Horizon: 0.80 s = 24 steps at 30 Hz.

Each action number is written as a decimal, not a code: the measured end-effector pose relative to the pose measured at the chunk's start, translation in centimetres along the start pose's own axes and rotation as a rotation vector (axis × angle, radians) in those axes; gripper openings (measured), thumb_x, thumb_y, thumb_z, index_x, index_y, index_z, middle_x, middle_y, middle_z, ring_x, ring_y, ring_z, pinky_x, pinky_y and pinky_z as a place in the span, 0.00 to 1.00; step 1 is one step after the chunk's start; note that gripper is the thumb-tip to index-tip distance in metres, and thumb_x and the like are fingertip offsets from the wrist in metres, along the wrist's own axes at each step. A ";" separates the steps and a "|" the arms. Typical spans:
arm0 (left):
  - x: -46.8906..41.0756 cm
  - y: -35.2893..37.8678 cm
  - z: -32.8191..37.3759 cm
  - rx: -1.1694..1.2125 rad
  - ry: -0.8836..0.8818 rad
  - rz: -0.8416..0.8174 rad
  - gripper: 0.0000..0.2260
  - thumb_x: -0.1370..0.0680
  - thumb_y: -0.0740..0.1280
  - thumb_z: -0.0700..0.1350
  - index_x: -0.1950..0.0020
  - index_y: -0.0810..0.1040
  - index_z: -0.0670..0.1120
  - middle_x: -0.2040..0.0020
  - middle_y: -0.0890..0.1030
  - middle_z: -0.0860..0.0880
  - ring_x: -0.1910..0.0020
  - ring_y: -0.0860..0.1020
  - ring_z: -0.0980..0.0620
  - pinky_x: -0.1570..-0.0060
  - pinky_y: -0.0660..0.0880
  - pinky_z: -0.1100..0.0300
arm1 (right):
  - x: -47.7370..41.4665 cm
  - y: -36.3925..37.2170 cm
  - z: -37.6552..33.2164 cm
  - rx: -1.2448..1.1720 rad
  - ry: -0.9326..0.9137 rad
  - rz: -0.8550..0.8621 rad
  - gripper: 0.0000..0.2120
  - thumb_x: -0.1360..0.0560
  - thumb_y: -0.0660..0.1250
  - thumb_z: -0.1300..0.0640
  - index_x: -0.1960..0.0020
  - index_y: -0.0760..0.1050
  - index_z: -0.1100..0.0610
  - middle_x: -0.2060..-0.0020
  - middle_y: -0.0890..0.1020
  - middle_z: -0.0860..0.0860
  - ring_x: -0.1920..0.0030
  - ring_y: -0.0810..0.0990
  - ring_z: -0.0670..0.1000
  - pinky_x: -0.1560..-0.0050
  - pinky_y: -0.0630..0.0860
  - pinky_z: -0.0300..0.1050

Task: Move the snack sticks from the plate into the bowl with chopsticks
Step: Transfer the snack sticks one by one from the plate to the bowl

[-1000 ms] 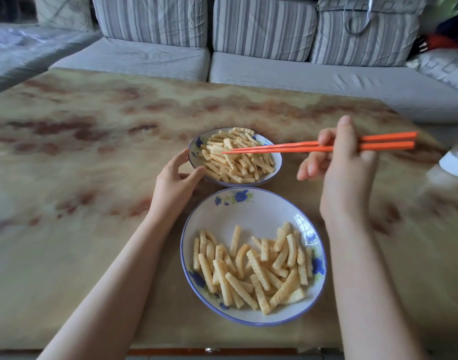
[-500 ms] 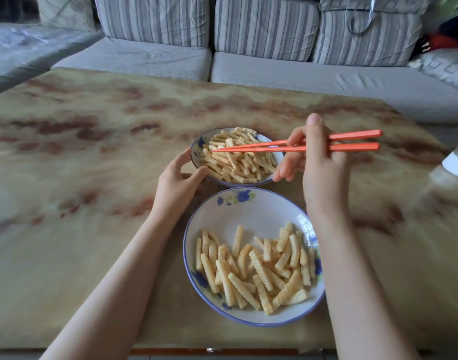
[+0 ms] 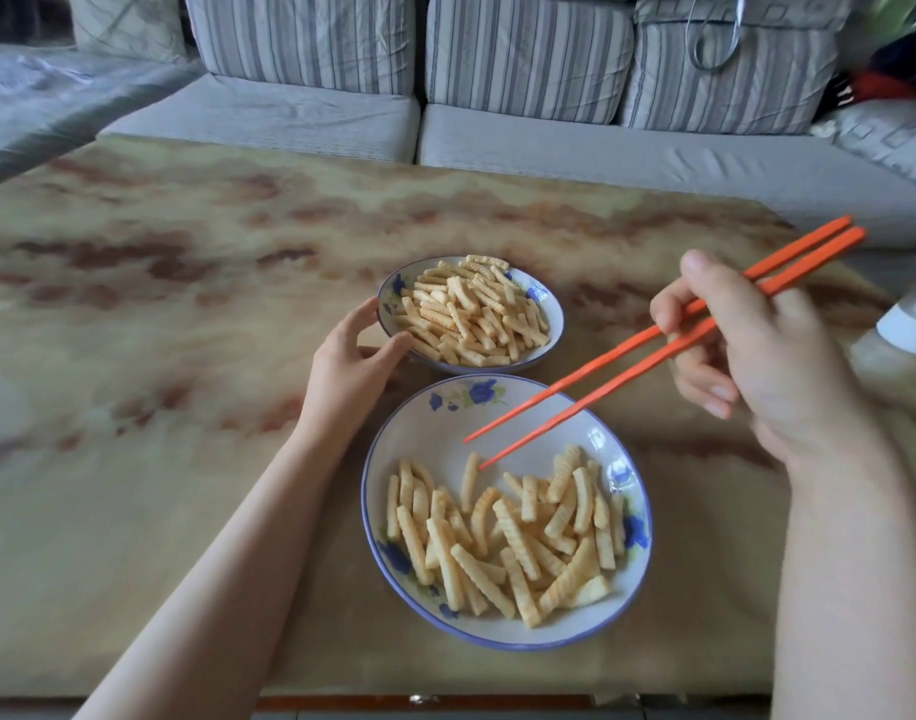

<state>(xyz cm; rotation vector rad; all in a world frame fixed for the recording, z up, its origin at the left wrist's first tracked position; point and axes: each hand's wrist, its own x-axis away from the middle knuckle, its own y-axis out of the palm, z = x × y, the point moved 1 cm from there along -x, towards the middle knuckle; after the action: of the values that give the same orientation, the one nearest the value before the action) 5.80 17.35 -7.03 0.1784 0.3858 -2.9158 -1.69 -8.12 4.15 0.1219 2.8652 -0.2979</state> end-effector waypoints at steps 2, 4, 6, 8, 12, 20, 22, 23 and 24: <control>0.0 0.0 -0.1 0.002 0.001 0.000 0.21 0.23 0.70 0.44 0.30 0.74 0.50 0.50 0.81 0.63 0.61 0.82 0.63 0.62 0.76 0.73 | 0.0 0.2 0.1 0.009 0.021 -0.041 0.21 0.17 0.53 0.54 0.66 0.68 0.62 0.86 0.61 0.47 0.86 0.56 0.47 0.82 0.54 0.35; -0.1 0.1 -0.1 -0.006 0.007 -0.002 0.21 0.22 0.69 0.44 0.30 0.74 0.50 0.51 0.79 0.65 0.63 0.80 0.67 0.64 0.74 0.74 | -0.1 0.4 0.1 0.008 0.037 -0.077 0.22 0.18 0.53 0.53 0.66 0.69 0.62 0.86 0.60 0.48 0.85 0.55 0.47 0.81 0.54 0.34; 0.0 0.1 -0.1 -0.006 0.010 0.000 0.21 0.22 0.69 0.43 0.30 0.74 0.50 0.50 0.79 0.64 0.63 0.80 0.67 0.65 0.73 0.75 | -0.1 0.7 0.1 -0.003 0.052 -0.101 0.22 0.18 0.54 0.53 0.68 0.70 0.60 0.85 0.59 0.50 0.85 0.55 0.48 0.81 0.55 0.34; 0.0 0.0 -0.1 0.000 0.012 -0.002 0.21 0.22 0.69 0.44 0.29 0.74 0.50 0.45 0.81 0.60 0.61 0.81 0.64 0.64 0.74 0.75 | -0.1 0.9 0.1 -0.028 0.069 -0.113 0.23 0.18 0.55 0.52 0.69 0.71 0.58 0.84 0.60 0.53 0.85 0.56 0.49 0.81 0.57 0.35; 0.0 0.1 -0.1 0.002 0.018 -0.002 0.22 0.22 0.69 0.43 0.29 0.73 0.49 0.47 0.80 0.61 0.64 0.79 0.70 0.66 0.71 0.76 | -0.2 1.1 0.2 -0.056 0.054 -0.068 0.23 0.18 0.55 0.52 0.70 0.68 0.59 0.79 0.62 0.56 0.85 0.59 0.49 0.82 0.61 0.36; -0.1 0.0 -0.1 -0.011 0.029 -0.001 0.22 0.22 0.69 0.44 0.29 0.73 0.50 0.40 0.79 0.57 0.61 0.81 0.66 0.65 0.73 0.75 | -0.7 0.1 0.5 -0.227 -0.016 0.166 0.20 0.17 0.54 0.56 0.67 0.65 0.59 0.72 0.72 0.47 0.84 0.60 0.46 0.81 0.61 0.35; 0.0 0.1 -0.1 -0.019 0.030 -0.004 0.22 0.22 0.69 0.44 0.29 0.73 0.50 0.43 0.79 0.60 0.63 0.80 0.69 0.65 0.72 0.77 | -1.0 0.2 0.6 -0.309 -0.039 0.277 0.19 0.17 0.55 0.56 0.66 0.65 0.58 0.72 0.73 0.46 0.84 0.61 0.46 0.80 0.62 0.35; 0.0 0.1 0.0 -0.015 0.026 -0.004 0.21 0.22 0.69 0.44 0.29 0.73 0.50 0.45 0.79 0.61 0.63 0.80 0.69 0.65 0.72 0.77 | -1.2 0.3 0.7 -0.336 -0.046 0.338 0.18 0.17 0.55 0.57 0.66 0.65 0.58 0.71 0.74 0.46 0.83 0.62 0.46 0.80 0.62 0.36; 0.0 0.1 0.0 -0.012 0.020 -0.002 0.21 0.22 0.69 0.44 0.29 0.74 0.50 0.47 0.79 0.63 0.63 0.80 0.69 0.65 0.72 0.77 | -1.3 0.5 0.9 -0.352 -0.049 0.396 0.18 0.17 0.55 0.57 0.66 0.65 0.58 0.71 0.74 0.46 0.83 0.62 0.46 0.79 0.62 0.36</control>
<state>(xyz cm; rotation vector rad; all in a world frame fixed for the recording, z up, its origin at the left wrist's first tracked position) 5.82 17.26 -7.06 0.2057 0.4063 -2.9147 -0.17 -7.85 3.52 0.5903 2.7116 0.2737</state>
